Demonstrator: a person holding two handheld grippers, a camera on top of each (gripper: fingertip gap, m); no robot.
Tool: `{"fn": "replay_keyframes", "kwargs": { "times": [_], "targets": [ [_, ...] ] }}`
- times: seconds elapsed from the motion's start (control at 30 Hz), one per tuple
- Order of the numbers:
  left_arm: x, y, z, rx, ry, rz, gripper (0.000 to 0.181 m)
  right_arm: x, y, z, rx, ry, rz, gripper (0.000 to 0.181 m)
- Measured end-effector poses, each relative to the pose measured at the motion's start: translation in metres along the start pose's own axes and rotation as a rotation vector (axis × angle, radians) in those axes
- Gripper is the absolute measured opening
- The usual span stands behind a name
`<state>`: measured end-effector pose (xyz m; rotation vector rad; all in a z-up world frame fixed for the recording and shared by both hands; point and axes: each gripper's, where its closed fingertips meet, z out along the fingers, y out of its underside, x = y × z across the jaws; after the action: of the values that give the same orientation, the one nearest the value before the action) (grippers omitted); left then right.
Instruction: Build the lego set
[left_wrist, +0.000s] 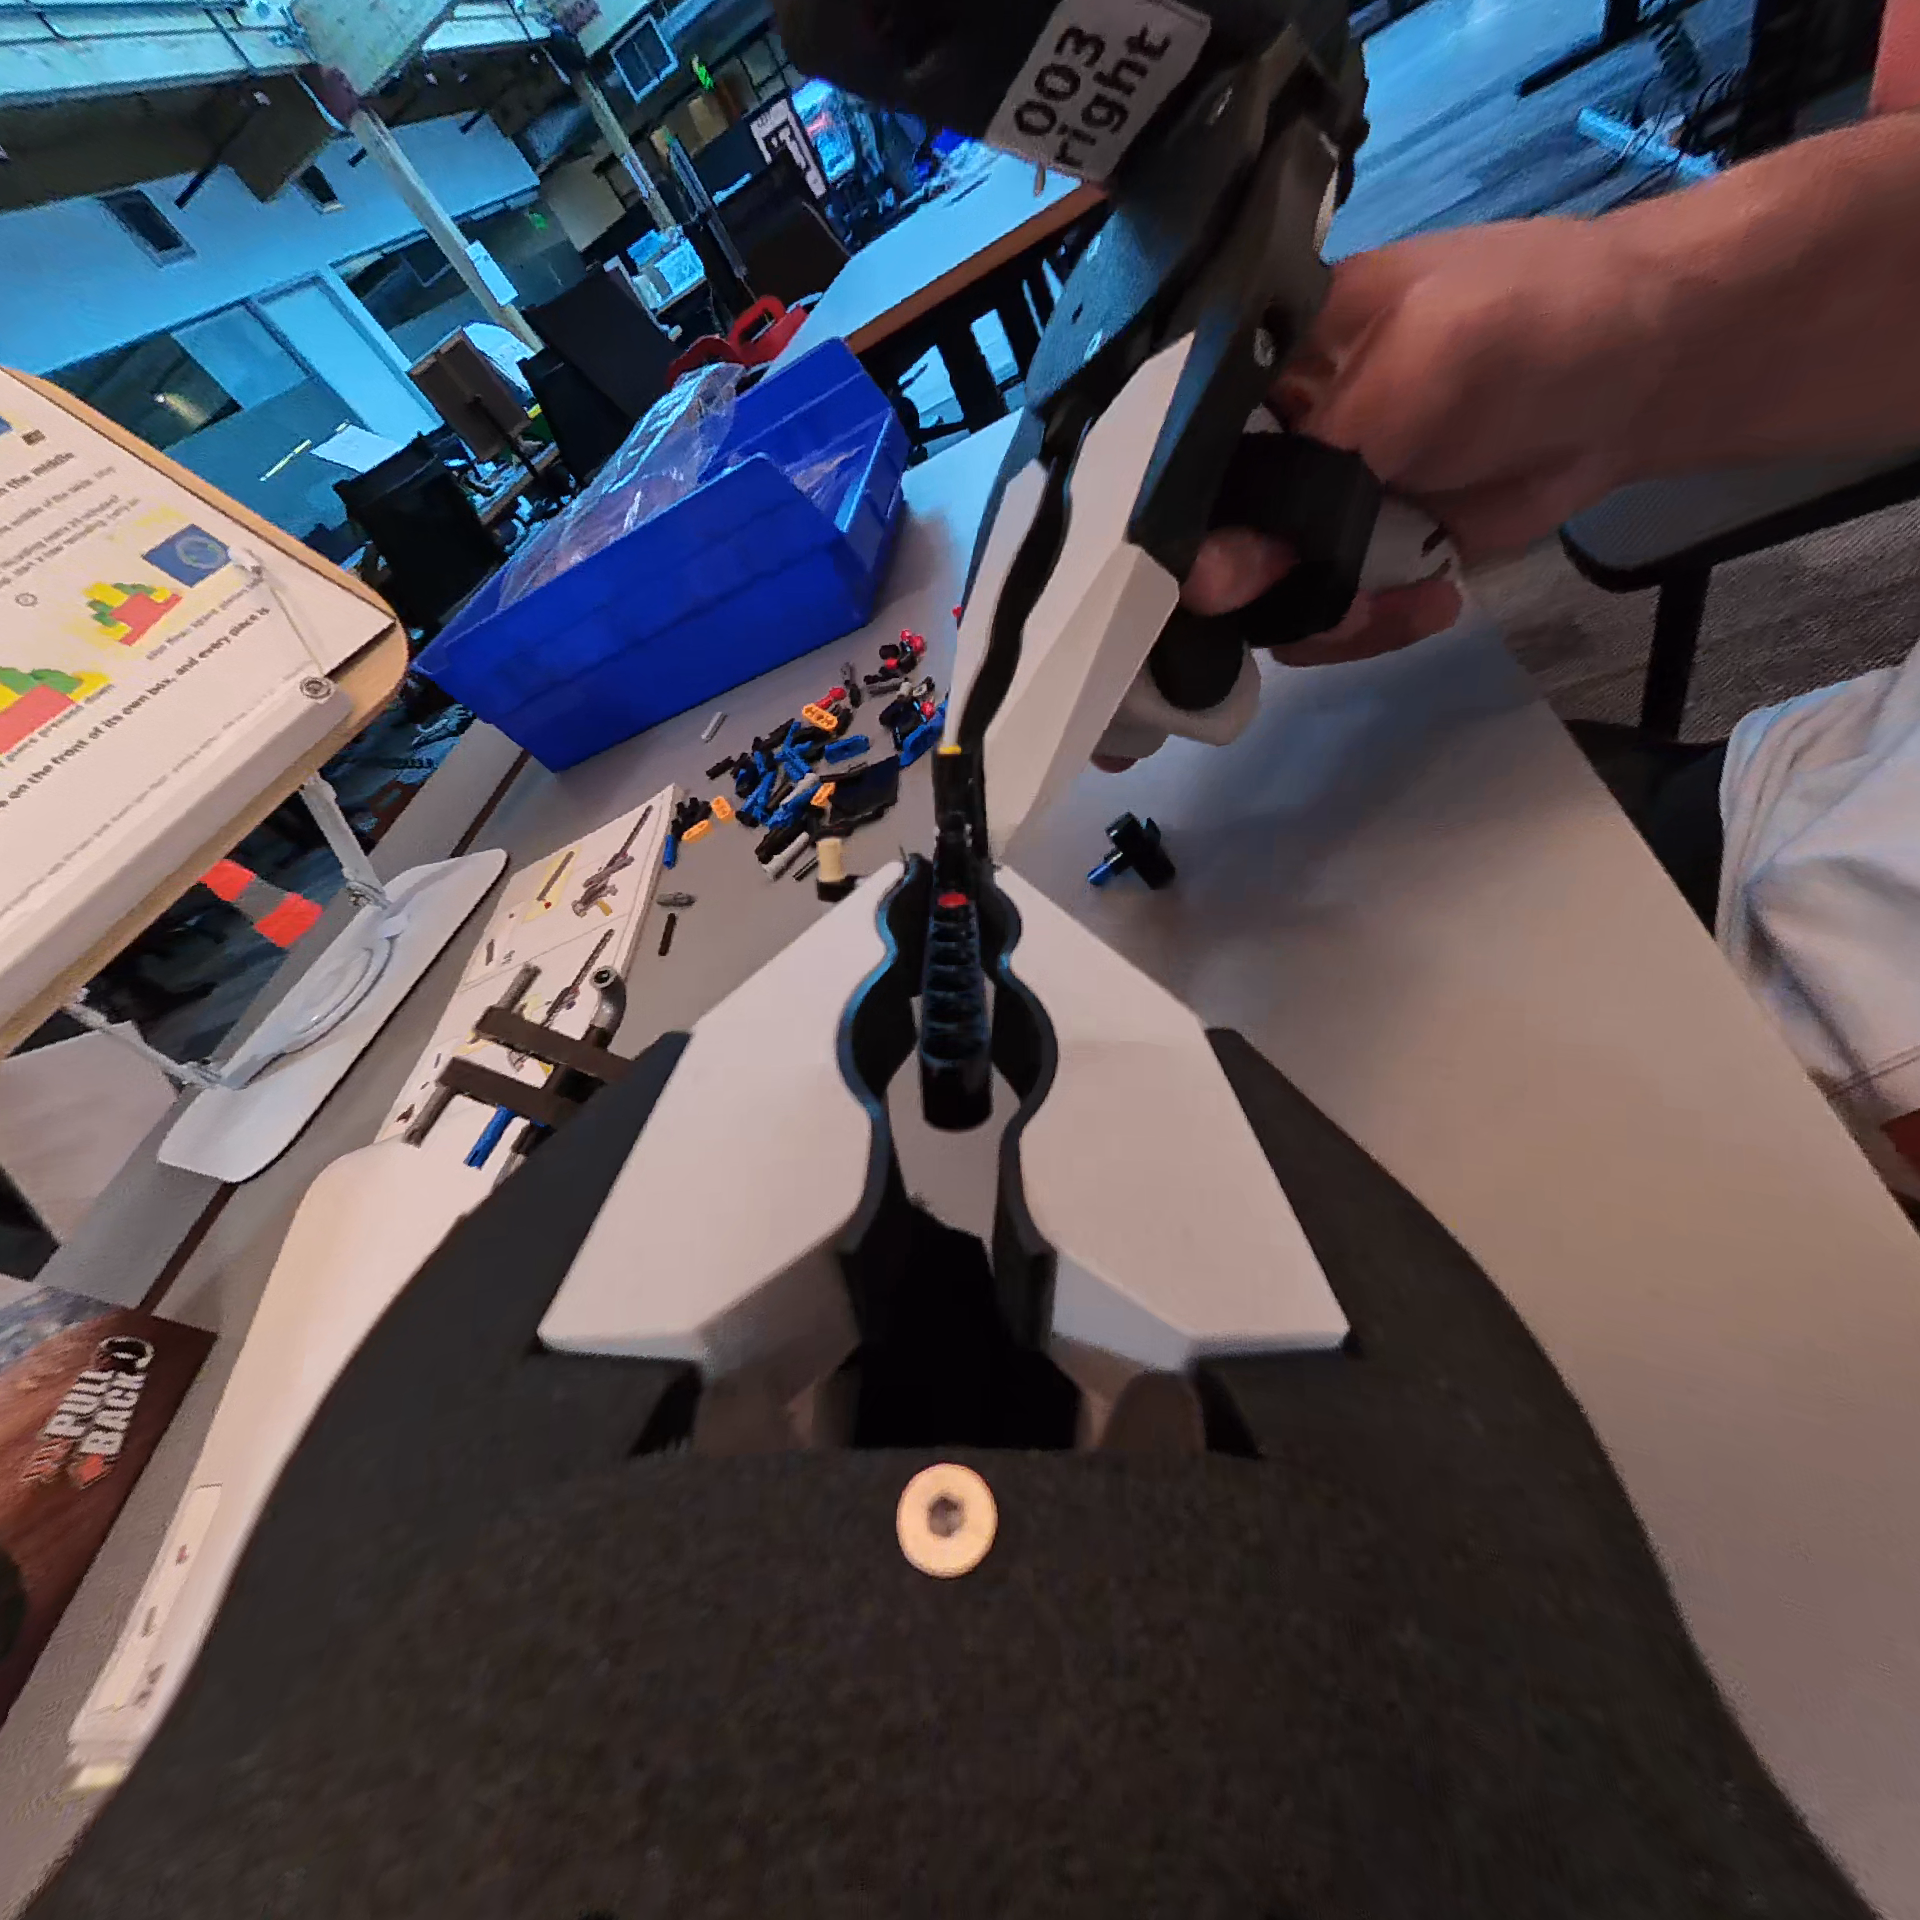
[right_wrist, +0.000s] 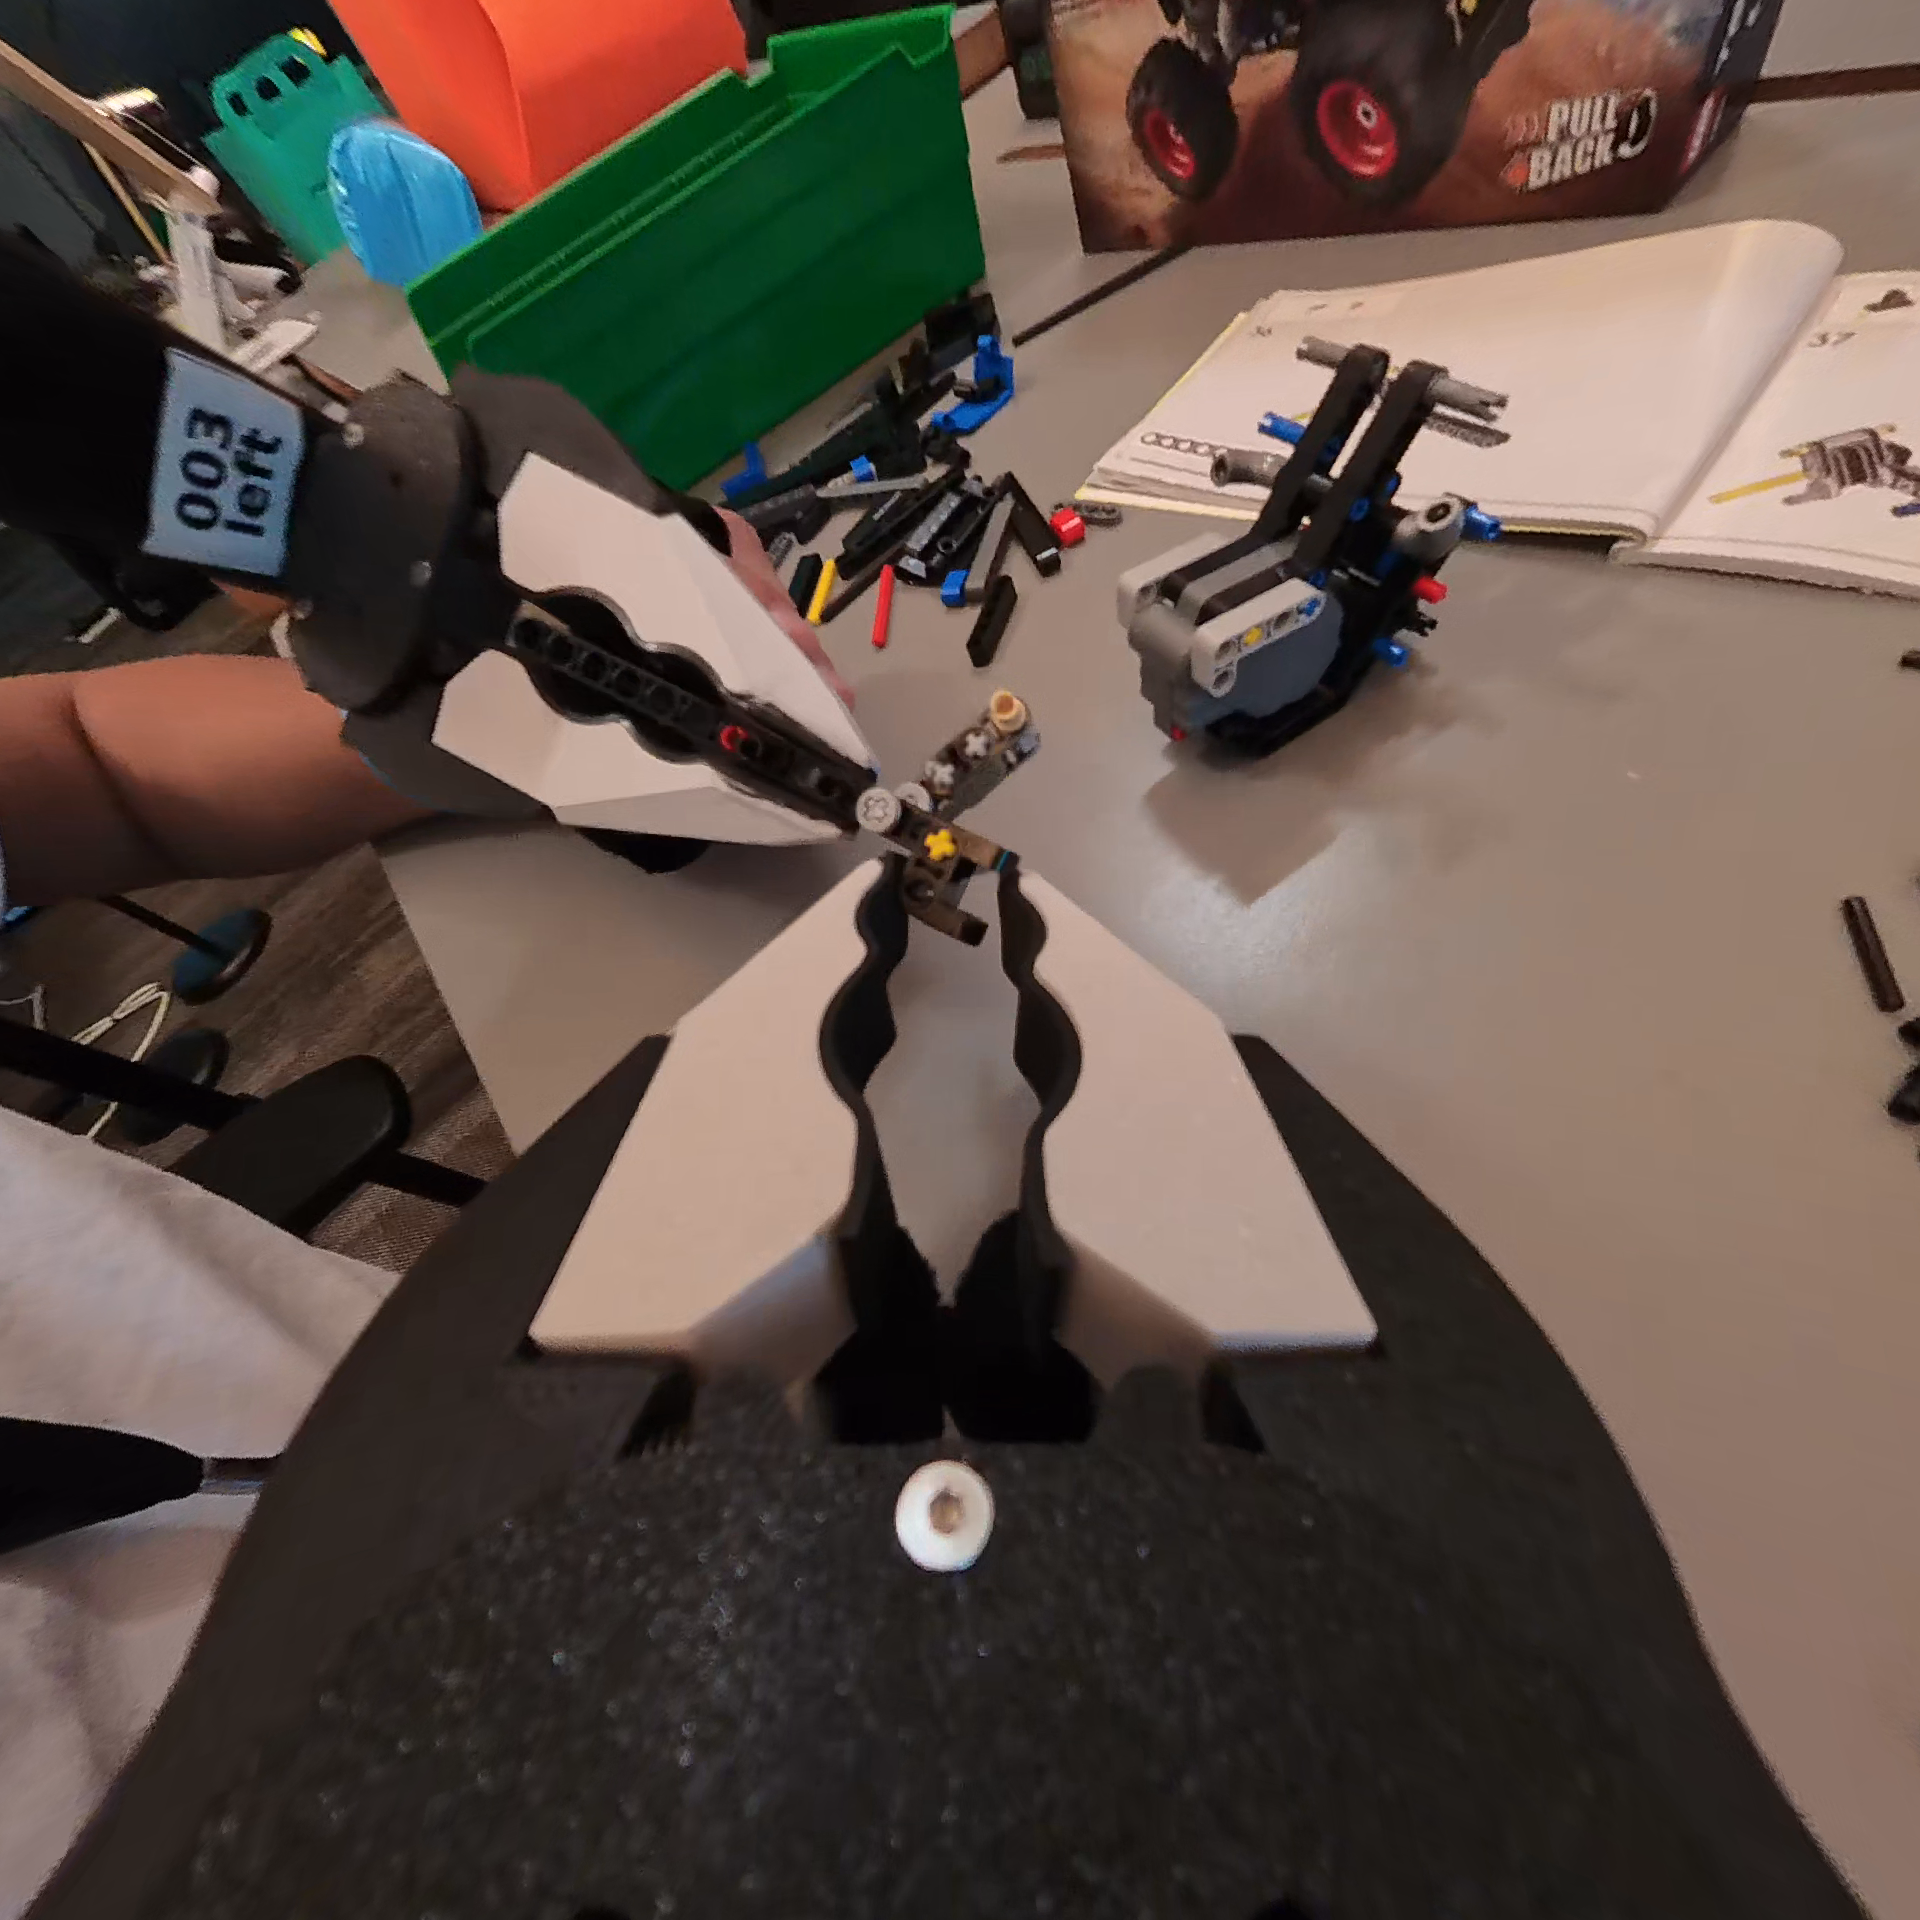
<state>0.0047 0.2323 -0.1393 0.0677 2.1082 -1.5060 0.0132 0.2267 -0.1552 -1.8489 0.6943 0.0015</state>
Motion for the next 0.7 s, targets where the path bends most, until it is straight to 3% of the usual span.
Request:
{"fn": "replay_keyframes", "kwargs": {
  "times": [0.43,0.7],
  "targets": [
    [-0.004,0.003,0.0,-0.018,-0.006,-0.036,0.005,0.013,-0.002,-0.006,-0.005,0.095,-0.044,0.013],
    [-0.007,-0.013,-0.009,0.079,0.033,-0.131,0.005,-0.003,-0.002,-0.001,0.037,-0.081,0.1,0.012]
  ]
}}
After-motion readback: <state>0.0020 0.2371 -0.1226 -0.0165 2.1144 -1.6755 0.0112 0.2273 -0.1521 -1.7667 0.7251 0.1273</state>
